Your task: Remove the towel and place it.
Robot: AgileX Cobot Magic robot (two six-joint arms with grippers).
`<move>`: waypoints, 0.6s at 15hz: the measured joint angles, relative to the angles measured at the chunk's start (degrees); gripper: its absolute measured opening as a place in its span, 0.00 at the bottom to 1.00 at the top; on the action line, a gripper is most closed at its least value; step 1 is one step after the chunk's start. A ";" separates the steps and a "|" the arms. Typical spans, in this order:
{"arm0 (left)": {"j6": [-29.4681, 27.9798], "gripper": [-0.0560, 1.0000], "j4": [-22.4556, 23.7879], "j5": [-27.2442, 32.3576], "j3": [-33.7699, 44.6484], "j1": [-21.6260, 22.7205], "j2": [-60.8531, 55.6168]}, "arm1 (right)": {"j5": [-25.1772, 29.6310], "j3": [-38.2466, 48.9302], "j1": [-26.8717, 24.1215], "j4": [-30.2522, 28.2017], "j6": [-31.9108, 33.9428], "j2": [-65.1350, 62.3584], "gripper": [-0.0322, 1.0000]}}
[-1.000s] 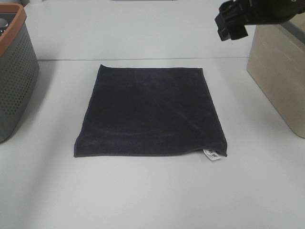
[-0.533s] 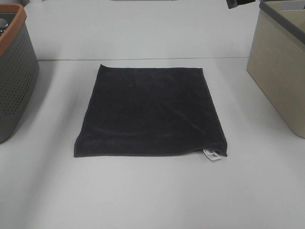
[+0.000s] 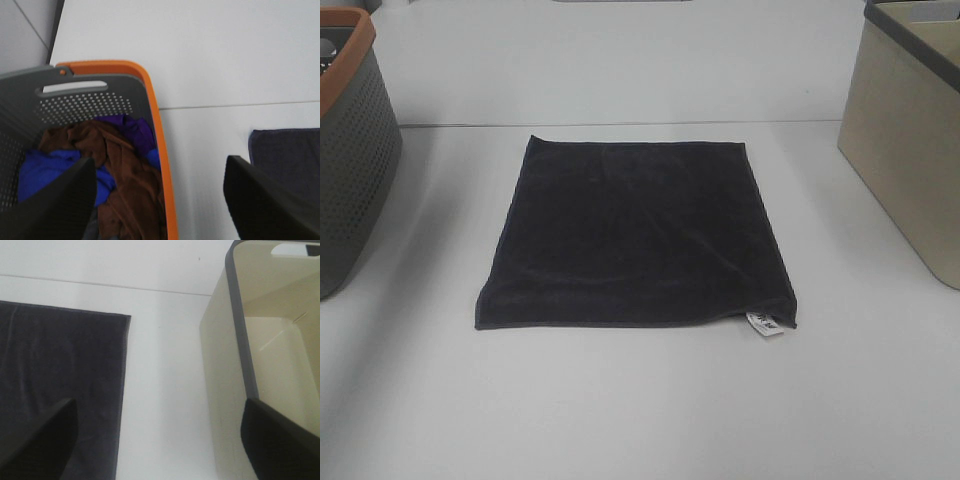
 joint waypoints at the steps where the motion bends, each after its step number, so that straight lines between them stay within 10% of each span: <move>1: 0.17 0.69 -0.63 3.61 -0.97 0.92 0.00 | 2.58 -2.92 -2.18 5.21 -3.95 1.43 0.86; 9: 0.34 0.69 -1.49 21.60 0.23 1.15 -1.55 | 11.69 -8.02 -8.19 11.29 -16.16 5.50 0.84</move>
